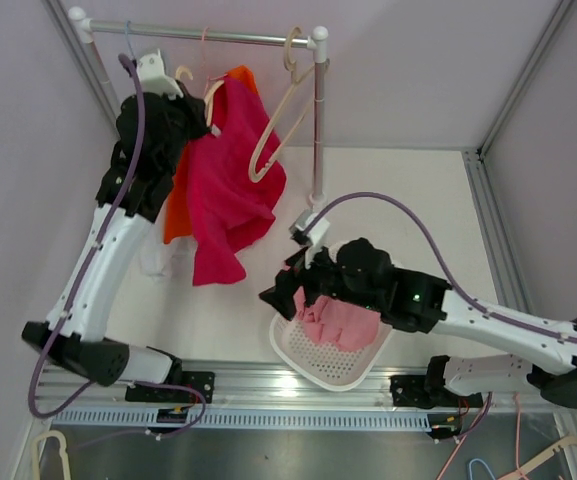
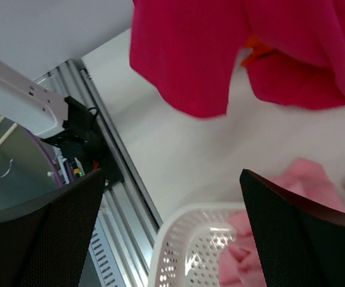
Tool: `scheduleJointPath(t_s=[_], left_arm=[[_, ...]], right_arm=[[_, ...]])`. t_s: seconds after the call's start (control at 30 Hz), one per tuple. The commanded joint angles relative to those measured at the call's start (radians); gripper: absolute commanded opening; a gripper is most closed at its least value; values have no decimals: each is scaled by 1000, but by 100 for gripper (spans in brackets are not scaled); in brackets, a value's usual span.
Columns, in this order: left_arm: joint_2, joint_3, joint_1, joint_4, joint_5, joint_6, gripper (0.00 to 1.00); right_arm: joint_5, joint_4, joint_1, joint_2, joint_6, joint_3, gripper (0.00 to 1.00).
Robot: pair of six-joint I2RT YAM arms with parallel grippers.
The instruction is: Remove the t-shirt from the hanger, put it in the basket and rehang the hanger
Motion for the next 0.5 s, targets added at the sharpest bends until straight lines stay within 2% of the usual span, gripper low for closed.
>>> scheduleJointPath(t_s=[0.0, 0.07, 0.17, 0.3, 0.43, 0.47], left_arm=[[-175, -148, -68, 94, -141, -67, 1], [-218, -156, -88, 5, -242, -91, 1], [-264, -194, -90, -62, -236, -137, 0], [-309, -253, -90, -69, -213, -179, 1], [-310, -267, -91, -93, -211, -194, 1], [-312, -274, -91, -93, -208, -196, 1]], right_arm=[[-150, 233, 44, 104, -114, 64, 99], [-127, 358, 73, 146, -147, 64, 99], [-90, 504, 90, 232, -166, 57, 99], [-110, 557, 99, 361, -151, 123, 100], [-41, 632, 130, 454, -172, 137, 99], [-33, 653, 132, 462, -169, 139, 93]])
